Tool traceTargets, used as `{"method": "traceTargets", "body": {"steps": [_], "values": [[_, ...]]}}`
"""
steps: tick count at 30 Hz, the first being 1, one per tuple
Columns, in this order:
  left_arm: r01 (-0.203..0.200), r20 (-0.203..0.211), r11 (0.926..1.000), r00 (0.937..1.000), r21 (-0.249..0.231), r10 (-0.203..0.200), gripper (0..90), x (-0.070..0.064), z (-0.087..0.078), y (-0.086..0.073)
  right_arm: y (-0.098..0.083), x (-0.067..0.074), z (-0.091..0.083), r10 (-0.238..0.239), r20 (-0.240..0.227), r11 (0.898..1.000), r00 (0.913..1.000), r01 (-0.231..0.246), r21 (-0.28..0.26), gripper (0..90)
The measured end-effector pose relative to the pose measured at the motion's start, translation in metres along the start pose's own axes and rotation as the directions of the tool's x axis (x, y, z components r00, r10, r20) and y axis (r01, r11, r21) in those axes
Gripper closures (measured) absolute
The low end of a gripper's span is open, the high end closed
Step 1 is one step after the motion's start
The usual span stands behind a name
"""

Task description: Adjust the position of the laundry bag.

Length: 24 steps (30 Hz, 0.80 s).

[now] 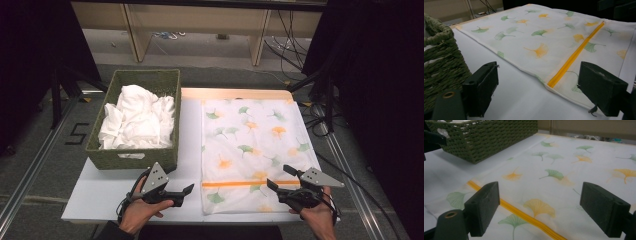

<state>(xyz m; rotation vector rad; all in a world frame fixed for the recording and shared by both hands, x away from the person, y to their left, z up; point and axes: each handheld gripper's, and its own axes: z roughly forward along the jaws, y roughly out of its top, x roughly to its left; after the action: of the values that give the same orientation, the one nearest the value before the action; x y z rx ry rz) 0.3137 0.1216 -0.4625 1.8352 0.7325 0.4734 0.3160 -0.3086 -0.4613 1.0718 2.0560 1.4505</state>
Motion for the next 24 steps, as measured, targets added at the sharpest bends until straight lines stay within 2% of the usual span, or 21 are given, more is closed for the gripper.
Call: {"method": "traceTargets", "body": {"steps": [1, 5, 6, 7, 8, 9, 10, 12, 13, 14, 17, 18, 19, 20, 21, 22, 23, 24], "values": [[-0.007, 0.006, 1.0000, 1.0000, 0.002, 0.007, 16.2, 0.000, 0.000, 0.000, -0.001, 0.000, 0.001, 0.003, 0.002, 1.000, 1.0000, -0.003, -0.016, 17.4], [-0.007, 0.008, 0.9999, 0.9999, 0.007, 0.007, 16.2, -0.001, 0.001, 0.000, 0.000, -0.002, 0.001, -0.018, 0.005, 1.000, 0.9998, 0.018, 0.004, 17.6], [-0.004, 0.010, 1.0000, 0.9999, 0.007, 0.004, 16.2, -0.001, 0.001, 0.000, -0.001, 0.000, 0.001, 0.004, 0.005, 1.000, 1.0000, -0.004, 0.004, 17.7], [-0.001, 0.008, 1.0000, 1.0000, 0.009, 0.001, 16.2, -0.002, 0.001, -0.001, 0.000, -0.001, 0.001, -0.005, -0.003, 1.000, 1.0000, 0.005, 0.011, 17.8], [0.000, 0.012, 1.0000, 0.9999, 0.008, 0.000, 16.2, -0.001, 0.002, -0.001, 0.000, -0.001, 0.000, -0.016, 0.010, 1.000, 0.9998, 0.016, 0.008, 17.9], [0.000, 0.012, 1.0000, 0.9999, 0.008, 0.000, 16.2, -0.001, 0.002, -0.001, 0.000, 0.000, 0.001, 0.013, -0.012, 1.000, 0.9998, -0.013, 0.011, 18.1], [-0.019, 0.010, 0.9996, 0.9998, 0.020, 0.019, 16.2, -0.001, 0.003, 0.000, 0.000, -0.002, 0.001, -0.015, 0.006, 1.000, 0.9999, 0.015, 0.003, 18.4], [-0.016, 0.023, 0.9996, 0.9996, 0.023, 0.016, 16.3, -0.002, 0.006, 0.000, -0.001, -0.002, 0.002, -0.010, 0.005, 1.000, 0.9999, 0.010, -0.008, 18.6], [-0.037, 0.037, 0.9987, 0.9987, 0.036, 0.035, 16.3, -0.003, 0.008, 0.000, -0.001, -0.003, 0.002, -0.018, 0.010, 1.000, 0.9998, 0.019, -0.014, 19.1], [-0.040, 0.042, 0.9983, 0.9984, 0.043, 0.038, 16.7, -0.003, 0.009, 0.001, -0.001, -0.003, 0.002, -0.003, 0.004, 1.000, 1.0000, 0.003, -0.007, 20.1], [-0.045, 0.072, 0.9971, 0.9966, 0.062, 0.041, 16.8, -0.005, 0.015, 0.000, 0.001, -0.006, 0.000, -0.022, 0.021, 1.000, 0.9995, 0.022, 0.004, 21.2], [-0.054, 0.074, 0.9960, 0.9961, 0.072, 0.048, 16.9, -0.005, 0.016, 0.001, 0.001, -0.006, -0.001, 0.003, 0.025, 1.000, 0.9997, -0.003, 0.005, 21.4], [-0.044, 0.078, 0.9965, 0.9962, 0.071, 0.039, 16.9, -0.006, 0.019, 0.001, 0.001, -0.009, -0.001, 0.000, 0.014, 1.000, 0.9999, 0.000, 0.002, 21.8], [-0.046, 0.085, 0.9958, 0.9956, 0.079, 0.039, 16.9, -0.007, 0.021, 0.001, 0.001, -0.012, -0.003, -0.014, 0.045, 1.000, 0.9989, 0.014, 0.000, 22.0], [-0.046, 0.095, 0.9953, 0.9947, 0.085, 0.038, 16.9, -0.008, 0.024, 0.000, 0.001, -0.012, -0.004, 0.013, 0.050, 1.000, 0.9987, -0.013, -0.001, 22.0], [-0.048, 0.097, 0.9944, 0.9945, 0.094, 0.039, 16.9, -0.010, 0.027, 0.000, 0.001, -0.016, -0.006, -0.004, 0.059, 1.000, 0.9982, 0.004, -0.001, 22.0], [-0.048, 0.097, 0.9944, 0.9945, 0.094, 0.039, 17.1, -0.010, 0.027, 0.000, 0.001, -0.018, -0.006, 0.002, 0.063, 1.000, 0.9980, -0.001, -0.016, 22.1], [-0.064, 0.117, 0.9913, 0.9919, 0.116, 0.050, 17.2, -0.012, 0.034, -0.001, 0.001, -0.020, -0.008, 0.031, 0.061, 1.000, 0.9977, -0.031, 0.004, 22.1]]}}
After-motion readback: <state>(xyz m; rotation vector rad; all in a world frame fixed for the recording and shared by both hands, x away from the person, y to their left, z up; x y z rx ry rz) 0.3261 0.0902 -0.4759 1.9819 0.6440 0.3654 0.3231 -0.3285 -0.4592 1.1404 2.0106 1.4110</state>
